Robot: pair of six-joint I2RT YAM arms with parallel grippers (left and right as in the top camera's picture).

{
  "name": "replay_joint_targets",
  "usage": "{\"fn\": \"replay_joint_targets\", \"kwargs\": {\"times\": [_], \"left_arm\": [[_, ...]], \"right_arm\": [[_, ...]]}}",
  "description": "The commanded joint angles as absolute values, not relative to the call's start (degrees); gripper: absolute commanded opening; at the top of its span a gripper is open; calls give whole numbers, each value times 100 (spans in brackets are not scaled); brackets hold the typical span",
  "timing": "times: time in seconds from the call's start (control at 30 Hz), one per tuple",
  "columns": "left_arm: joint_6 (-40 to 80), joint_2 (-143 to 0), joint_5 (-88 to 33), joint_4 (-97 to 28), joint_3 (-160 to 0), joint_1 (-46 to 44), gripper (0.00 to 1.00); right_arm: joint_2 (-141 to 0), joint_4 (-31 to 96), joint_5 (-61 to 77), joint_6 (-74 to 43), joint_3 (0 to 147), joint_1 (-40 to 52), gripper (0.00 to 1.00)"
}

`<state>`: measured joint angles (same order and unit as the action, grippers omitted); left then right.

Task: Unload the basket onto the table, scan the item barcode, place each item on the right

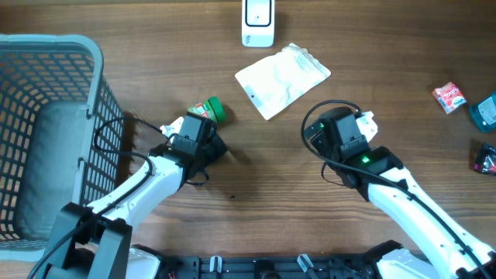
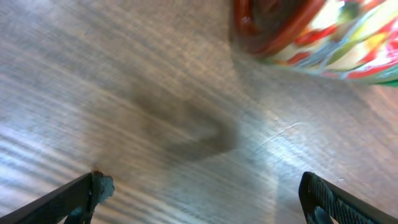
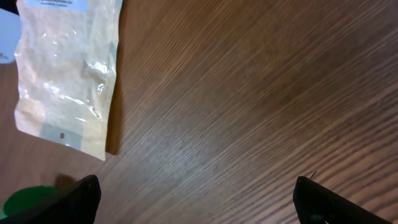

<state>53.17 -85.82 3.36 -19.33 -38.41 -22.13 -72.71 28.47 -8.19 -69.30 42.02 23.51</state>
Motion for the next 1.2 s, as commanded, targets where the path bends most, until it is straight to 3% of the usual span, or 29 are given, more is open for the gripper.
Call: {"fn": "replay_joint_targets", "kwargs": {"times": [0.0,0.63,1.0,1.17], "left_arm": [[5310,-8739,-167,-1730,-3708,-2198,100],[6764,-8755,-1935,506,-3771,-2270,100],[6591,-9529,-2117,429,-5186,-2309,100],[5721,-10521,-2318,-469,-6718,-2143,99]], "right_arm": [[-7341,2794,80,-6744,4176,1852,100],[-7349,3122,-176,-5937,4178,1417,100],[-7349,3148,-69,-5843,4178,1417,100],[-7349,3164,64,-5846,4178,1417,100]]}}
